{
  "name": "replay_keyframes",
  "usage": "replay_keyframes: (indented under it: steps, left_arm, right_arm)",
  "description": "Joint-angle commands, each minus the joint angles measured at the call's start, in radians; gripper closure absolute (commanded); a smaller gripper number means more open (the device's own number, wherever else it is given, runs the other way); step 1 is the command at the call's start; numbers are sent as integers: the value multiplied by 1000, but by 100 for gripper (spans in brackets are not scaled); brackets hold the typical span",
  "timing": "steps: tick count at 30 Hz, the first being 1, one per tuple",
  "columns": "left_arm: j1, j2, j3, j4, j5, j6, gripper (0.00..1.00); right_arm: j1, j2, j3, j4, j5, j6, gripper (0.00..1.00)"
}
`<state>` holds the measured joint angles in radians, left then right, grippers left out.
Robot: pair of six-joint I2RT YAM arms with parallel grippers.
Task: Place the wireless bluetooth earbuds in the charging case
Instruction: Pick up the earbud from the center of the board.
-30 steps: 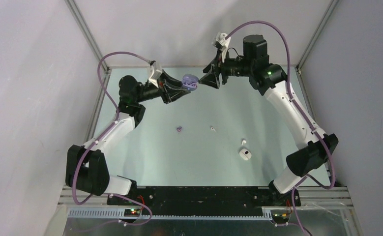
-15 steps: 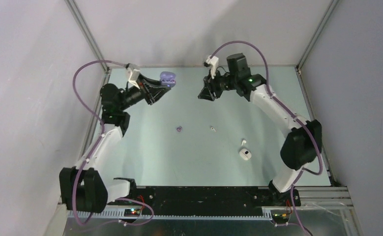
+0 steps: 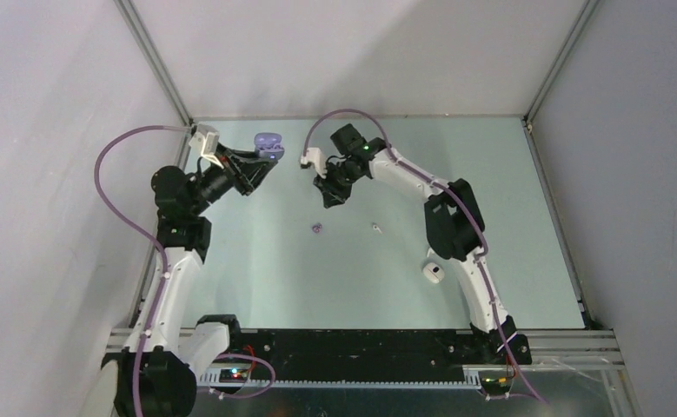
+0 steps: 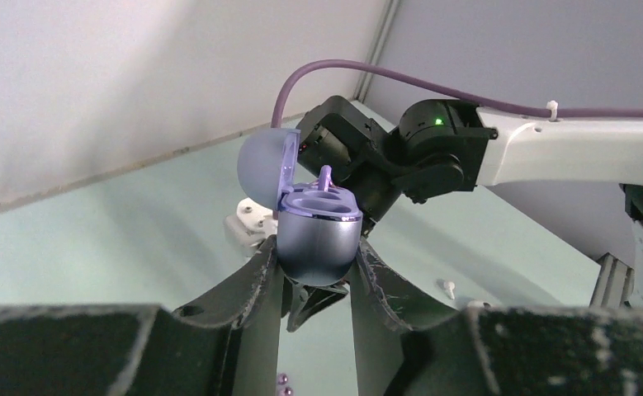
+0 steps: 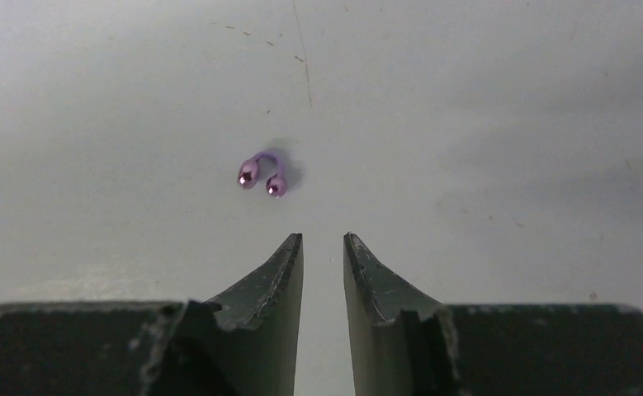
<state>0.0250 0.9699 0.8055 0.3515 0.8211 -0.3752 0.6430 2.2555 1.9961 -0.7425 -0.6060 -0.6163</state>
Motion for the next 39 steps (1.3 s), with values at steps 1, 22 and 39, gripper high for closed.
replay_keyframes:
  steps: [1, 22, 39]
  left_arm:
    - [38, -42, -17, -60, -7, 4, 100]
    - [68, -110, -25, -144, -40, 27, 100]
    - [73, -83, -46, -98, -43, 15, 100]
  right_arm:
    - [33, 65, 131, -60, 99, -89, 71]
    - [145, 170, 143, 11, 158, -230, 73]
    - [135, 177, 183, -158, 73, -334, 70]
